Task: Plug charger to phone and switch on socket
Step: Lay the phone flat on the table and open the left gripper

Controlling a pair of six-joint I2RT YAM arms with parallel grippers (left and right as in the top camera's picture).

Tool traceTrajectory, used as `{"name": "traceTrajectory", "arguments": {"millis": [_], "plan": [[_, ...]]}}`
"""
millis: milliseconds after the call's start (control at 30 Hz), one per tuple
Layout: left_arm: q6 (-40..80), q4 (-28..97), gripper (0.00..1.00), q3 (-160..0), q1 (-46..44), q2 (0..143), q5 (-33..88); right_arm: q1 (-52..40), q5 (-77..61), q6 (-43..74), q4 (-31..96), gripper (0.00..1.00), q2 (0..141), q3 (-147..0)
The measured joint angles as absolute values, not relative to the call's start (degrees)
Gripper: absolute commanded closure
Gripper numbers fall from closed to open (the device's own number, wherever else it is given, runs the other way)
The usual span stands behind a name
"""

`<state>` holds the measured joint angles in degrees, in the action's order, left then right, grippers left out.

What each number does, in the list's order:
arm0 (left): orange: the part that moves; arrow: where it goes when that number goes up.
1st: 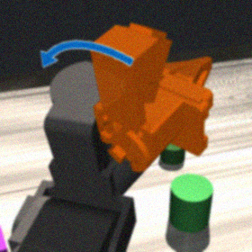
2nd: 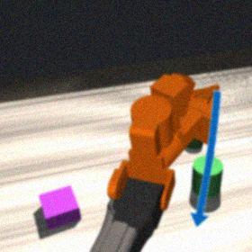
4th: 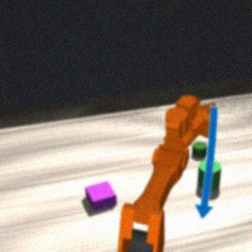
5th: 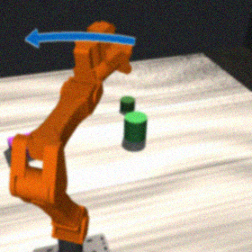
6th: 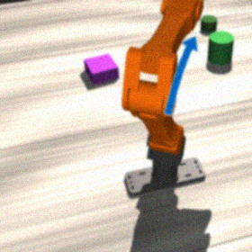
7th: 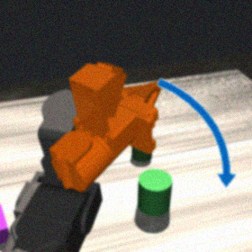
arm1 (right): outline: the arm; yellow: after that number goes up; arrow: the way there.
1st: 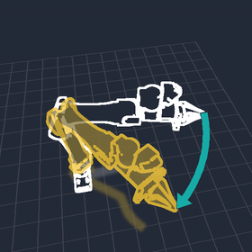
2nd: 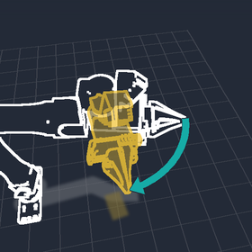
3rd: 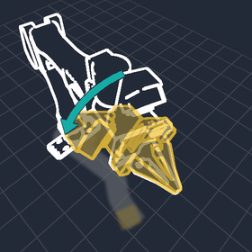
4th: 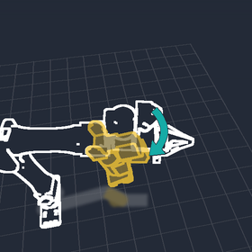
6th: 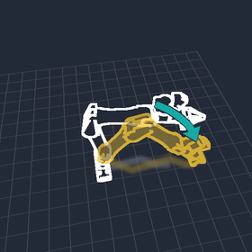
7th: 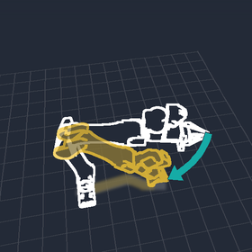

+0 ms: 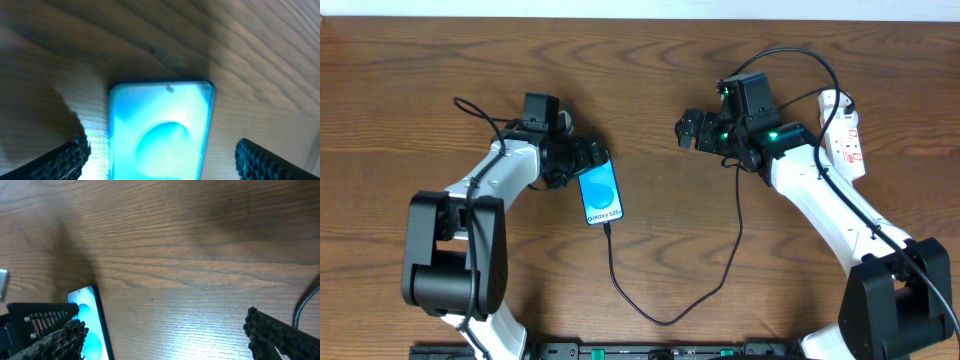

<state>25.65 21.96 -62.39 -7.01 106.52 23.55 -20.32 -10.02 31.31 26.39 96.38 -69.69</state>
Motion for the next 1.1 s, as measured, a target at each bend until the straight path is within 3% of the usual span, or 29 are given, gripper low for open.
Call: {"name": "traceTrajectory", "arguments": {"millis": [700, 1100], "plan": [[20.5, 31.6, 0.02, -62.9, -6.9, 104.1, 15.9, -20.3, -9.9, 31.3, 26.4, 0.01, 96.4, -69.7], [10.4, 42.1, 0.02, -62.9, -9.8, 82.7, 3.5, -20.3, -9.4, 31.2, 26.4, 0.01, 96.4, -69.7]]}}
